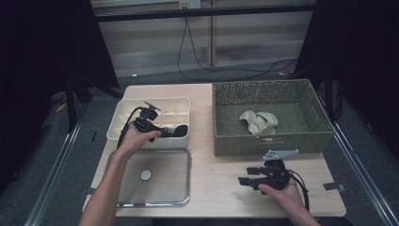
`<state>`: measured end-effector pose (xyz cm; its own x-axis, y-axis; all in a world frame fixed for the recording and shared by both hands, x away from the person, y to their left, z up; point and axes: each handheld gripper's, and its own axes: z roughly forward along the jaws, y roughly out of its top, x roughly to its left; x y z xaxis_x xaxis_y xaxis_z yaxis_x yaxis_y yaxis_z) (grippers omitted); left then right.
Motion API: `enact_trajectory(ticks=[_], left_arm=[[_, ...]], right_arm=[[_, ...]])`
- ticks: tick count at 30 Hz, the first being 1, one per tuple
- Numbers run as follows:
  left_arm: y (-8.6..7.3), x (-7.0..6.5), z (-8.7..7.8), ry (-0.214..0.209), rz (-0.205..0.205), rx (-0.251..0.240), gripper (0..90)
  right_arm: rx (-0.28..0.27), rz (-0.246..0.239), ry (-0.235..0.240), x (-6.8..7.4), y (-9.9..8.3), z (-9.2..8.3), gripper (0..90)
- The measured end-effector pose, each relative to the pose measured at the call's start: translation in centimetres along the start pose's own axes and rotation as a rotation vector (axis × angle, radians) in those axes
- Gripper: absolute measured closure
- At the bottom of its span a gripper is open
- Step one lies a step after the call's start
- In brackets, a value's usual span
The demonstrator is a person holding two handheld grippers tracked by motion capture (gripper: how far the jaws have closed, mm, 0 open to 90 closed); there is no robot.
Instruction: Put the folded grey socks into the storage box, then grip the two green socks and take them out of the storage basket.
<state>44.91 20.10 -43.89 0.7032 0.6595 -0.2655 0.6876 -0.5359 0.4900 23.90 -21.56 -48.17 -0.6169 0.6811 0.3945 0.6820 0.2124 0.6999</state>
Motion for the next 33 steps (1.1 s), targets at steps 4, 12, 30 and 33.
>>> enact_trajectory(ticks=[4, 12, 30, 33], left_arm=[[-0.4, -0.5, -1.3, -0.008, 0.036, -0.073, 38.6], [-2.5, -2.4, -3.6, -0.013, 0.024, -0.231, 21.7], [-8.1, -6.6, -5.9, 0.003, 0.061, -0.353, 18.0], [-9.0, -7.2, -5.8, -0.028, 0.081, -0.35, 19.1]], right_arm=[[-0.015, 0.009, -0.001, -0.1, 0.1, -0.3, 36.1], [-0.075, 0.003, -0.013, 0.0, 0.6, -2.0, 36.1], [-0.15, -0.019, -0.047, -0.1, 2.2, -4.6, 45.1], [-0.16, -0.022, -0.051, -0.1, 2.5, -5.3, 45.2]])
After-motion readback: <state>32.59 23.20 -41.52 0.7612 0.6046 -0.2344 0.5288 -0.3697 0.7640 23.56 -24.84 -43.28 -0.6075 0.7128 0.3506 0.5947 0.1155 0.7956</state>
